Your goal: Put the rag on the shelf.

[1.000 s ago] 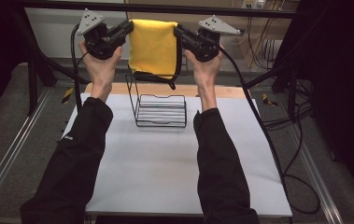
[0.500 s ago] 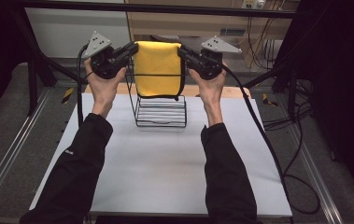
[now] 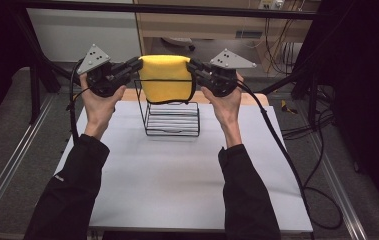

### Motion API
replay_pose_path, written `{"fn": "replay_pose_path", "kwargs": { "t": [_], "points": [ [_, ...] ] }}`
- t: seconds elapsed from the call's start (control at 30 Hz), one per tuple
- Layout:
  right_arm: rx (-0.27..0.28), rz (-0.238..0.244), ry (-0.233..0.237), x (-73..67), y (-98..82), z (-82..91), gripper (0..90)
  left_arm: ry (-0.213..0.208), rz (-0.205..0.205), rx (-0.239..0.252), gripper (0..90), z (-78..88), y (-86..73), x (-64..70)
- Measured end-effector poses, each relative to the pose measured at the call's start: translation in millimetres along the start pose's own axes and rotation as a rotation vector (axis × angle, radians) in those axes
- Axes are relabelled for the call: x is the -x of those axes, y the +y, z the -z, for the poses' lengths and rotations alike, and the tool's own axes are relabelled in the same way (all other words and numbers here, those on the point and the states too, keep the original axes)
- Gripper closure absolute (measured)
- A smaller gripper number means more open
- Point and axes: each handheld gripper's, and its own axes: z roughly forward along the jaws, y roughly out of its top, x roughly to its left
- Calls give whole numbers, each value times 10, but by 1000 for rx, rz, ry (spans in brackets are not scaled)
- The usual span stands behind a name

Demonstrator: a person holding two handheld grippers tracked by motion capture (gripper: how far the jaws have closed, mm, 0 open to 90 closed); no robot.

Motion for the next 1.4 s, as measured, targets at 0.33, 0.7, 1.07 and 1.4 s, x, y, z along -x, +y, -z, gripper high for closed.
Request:
{"fn": "replay_pose_path", "kwargs": {
  "t": [0.33, 0.7, 1.07, 1.4],
  "points": [
    [-85, 23, 18, -181, -61, 120, 781, -31, 9, -98, 827, 143, -158, 109],
    [-188, -14, 58, -234, -240, 175, 774, -43, 6, -230, 792, 189, -227, 184],
    [-212, 33, 75, -263, -364, 174, 768, -33, 100, -297, 894, 57, 12, 138],
    [-209, -8, 116, -276, -369, 233, 572, -83, 83, -403, 897, -82, -281, 176]
  ]
}}
